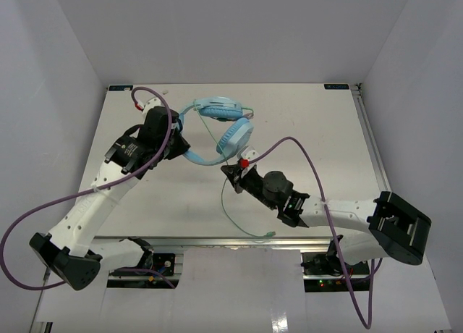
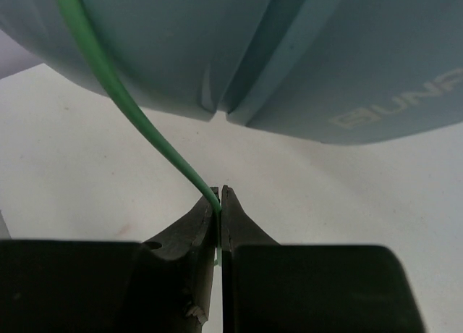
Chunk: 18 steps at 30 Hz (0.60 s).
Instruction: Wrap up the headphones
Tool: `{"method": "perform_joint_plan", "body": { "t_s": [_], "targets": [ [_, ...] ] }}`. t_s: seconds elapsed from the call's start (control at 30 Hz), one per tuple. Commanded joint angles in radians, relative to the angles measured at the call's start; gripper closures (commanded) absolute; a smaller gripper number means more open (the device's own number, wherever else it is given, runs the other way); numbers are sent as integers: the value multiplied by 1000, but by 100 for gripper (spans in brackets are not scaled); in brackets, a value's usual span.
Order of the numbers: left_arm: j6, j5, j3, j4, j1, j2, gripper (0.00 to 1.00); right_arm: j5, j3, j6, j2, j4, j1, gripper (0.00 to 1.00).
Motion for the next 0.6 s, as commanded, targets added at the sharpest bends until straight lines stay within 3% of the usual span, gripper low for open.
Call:
{"method": "perform_joint_plan", "body": {
  "t_s": [0.0,0.1,0.3,0.37,0.5,0.57],
  "targets": [
    [-93,112,90,93,4,-81,100,-17,-25,-80,45,236,1,87],
    [-113,130,98,91,4,-86,100,-56,-53,-96,67,346,1,80],
    [-125,140,121,90,4,-74,100,-107,-62,-120,88,412,1,71],
    [-131,150,120,91,4,-71,100,-102,-70,-134,92,434,1,73],
    [-139,175,103,110,4,-75,100,-59,-90,-146,104,502,2,92],
    [-138,174,101,111,4,-82,100,-13,-108,-145,109,535,1,92]
  ]
}}
